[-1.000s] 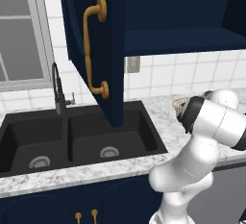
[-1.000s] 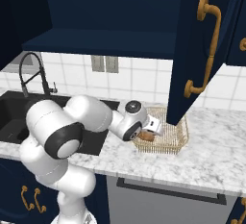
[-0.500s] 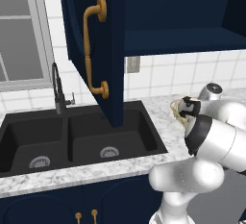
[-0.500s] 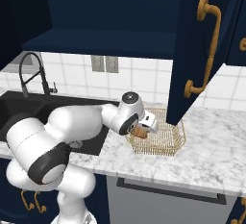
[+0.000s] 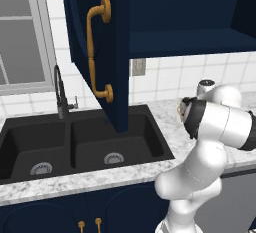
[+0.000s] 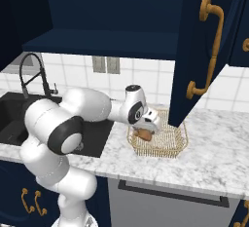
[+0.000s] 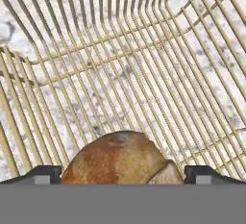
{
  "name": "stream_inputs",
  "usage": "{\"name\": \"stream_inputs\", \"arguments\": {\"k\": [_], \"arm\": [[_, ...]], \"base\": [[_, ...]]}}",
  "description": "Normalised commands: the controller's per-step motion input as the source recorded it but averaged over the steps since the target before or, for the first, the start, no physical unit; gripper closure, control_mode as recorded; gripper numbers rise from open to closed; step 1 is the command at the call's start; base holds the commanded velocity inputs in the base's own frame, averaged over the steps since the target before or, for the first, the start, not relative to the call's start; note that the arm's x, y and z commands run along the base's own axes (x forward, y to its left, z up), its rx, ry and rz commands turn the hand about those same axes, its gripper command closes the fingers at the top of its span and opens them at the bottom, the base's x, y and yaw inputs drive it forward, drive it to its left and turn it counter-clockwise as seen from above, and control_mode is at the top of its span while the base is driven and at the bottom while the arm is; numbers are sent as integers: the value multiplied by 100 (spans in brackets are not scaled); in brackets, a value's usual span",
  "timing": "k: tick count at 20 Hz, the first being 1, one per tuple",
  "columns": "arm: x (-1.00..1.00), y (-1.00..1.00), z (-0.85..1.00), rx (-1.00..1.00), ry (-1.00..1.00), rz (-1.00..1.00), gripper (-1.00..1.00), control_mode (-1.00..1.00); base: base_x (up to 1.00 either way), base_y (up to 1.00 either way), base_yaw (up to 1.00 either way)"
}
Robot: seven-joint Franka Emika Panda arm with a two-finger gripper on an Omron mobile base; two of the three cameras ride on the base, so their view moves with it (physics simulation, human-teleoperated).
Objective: Open the cabinet, pick up the bread from the cabinet and place it in the basket. Then move the basket to the dining counter.
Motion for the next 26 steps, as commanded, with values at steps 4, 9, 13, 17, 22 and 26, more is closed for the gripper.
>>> {"name": "stream_inputs", "arguments": {"k": [4, 9, 13, 17, 22, 26], "arm": [[21, -56, -47, 8, 60, -12, -100, -100], [46, -68, -99, 7, 3, -2, -100, -100], [2, -29, -63, 0, -49, 0, -100, -100], [-86, 21, 85, 0, -38, 1, -100, -100], [-90, 83, 100, -5, -11, 0, -100, -100], [-79, 100, 100, -21, -1, 0, -100, -100]], "base": [[0, 0, 0], [0, 0, 0], [0, 0, 0], [0, 0, 0], [0, 0, 0], [0, 0, 0]]}}
